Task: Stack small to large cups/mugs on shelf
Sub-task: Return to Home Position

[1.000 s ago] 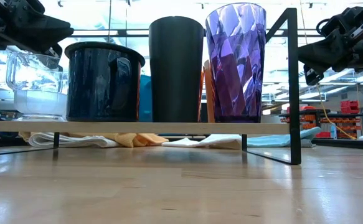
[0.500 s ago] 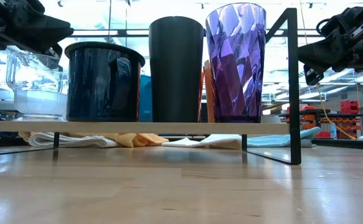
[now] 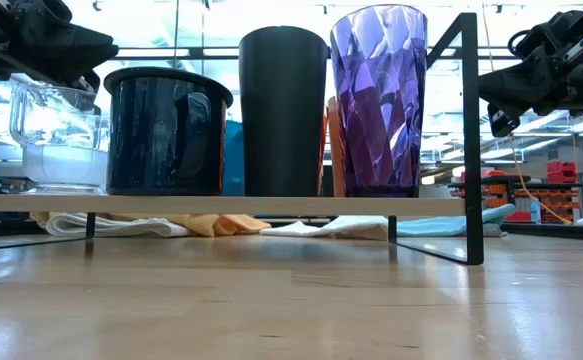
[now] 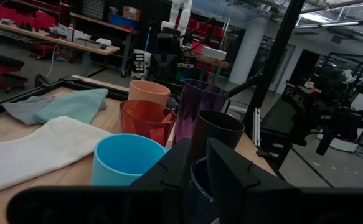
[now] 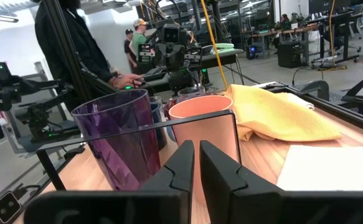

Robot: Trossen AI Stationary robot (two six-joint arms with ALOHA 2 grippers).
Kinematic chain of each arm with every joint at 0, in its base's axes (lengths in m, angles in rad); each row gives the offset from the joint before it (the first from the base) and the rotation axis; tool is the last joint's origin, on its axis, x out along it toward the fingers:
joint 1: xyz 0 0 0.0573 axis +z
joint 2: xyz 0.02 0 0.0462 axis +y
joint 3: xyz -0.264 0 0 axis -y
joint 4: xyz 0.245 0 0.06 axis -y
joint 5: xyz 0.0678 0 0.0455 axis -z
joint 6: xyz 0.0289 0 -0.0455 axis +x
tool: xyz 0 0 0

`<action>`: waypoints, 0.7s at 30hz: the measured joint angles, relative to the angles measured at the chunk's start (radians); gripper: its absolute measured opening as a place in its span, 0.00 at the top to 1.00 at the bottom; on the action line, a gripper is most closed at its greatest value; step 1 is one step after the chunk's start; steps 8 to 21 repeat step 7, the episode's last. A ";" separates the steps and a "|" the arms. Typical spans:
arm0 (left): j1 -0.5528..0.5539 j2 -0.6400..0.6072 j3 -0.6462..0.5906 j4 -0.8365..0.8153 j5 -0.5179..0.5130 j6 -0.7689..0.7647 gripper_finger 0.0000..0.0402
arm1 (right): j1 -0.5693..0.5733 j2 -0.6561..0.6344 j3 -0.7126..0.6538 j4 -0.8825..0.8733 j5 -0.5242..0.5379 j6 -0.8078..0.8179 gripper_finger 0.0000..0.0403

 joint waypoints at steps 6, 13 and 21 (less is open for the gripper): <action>0.000 0.000 0.000 0.000 0.000 0.000 0.85 | 0.000 0.000 0.000 0.000 0.000 0.000 0.92; 0.000 0.000 0.000 0.000 0.000 -0.001 0.86 | 0.000 0.000 0.000 0.000 0.000 0.000 0.92; 0.000 0.000 0.000 0.000 0.000 -0.001 0.86 | 0.000 0.000 0.000 0.000 0.000 0.000 0.92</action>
